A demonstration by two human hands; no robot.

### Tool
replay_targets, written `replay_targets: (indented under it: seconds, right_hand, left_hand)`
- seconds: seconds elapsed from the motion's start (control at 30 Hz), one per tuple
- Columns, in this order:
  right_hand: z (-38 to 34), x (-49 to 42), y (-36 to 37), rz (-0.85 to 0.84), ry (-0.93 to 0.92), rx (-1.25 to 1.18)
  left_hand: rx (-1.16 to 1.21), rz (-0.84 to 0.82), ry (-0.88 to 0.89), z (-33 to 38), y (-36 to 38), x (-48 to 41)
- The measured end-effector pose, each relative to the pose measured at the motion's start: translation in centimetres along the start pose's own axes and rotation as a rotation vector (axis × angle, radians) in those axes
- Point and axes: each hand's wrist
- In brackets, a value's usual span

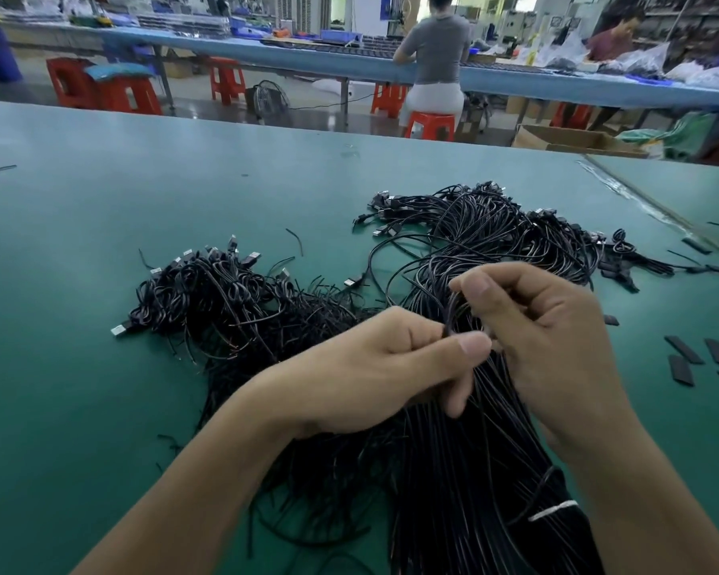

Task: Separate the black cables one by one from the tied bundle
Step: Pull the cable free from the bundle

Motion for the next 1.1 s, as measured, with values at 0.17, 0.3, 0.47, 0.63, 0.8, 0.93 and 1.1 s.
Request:
replay_targets:
  seconds: [0.17,0.3,0.47,0.63,0.8,0.93,1.1]
  right_hand:
    - [0.7,0.7,1.2,-0.21,0.167,0.137]
    - [0.6,1.4,2.1,-0.389,0.107,0.363]
    - [-0.3,1.9,2.3,-0.511,0.03,0.492]
    - [-1.5,1.5,1.9,-0.432,-0.105,0.393]
    - [-1.6,0.7,0.6,-0.219,-0.104,0.118]
    - [-1.2,0.6,0.9,-0.184,-0.143,0.069]
    - [-0.9,0.6,1.0,-0.08,-0.072,0.004]
  left_hand:
    - [0.559,0.166,-0.018,0.0,-0.3,-0.4]
    - [0.867,0.482,-0.026,-0.9,-0.7,-1.2]
    - [0.709,0.773,0.041,-1.7,-0.5,-1.6]
    - [0.129,0.622,0.022,-1.6,-0.1,-1.0]
    - [0.076,0.339,-0.114,-0.6,0.6,-0.4]
    - [0.162,0.165,-0.25,-0.3,0.2,0.0]
    - [0.399,0.059,-0.245,0.3,-0.4,0.1]
Point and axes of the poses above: each hand's wrist, its own x-axis away from the middle knuckle, its own y-axis out of the palm, z = x × y, and after that the axes turned 7 degrees about z, right-handed
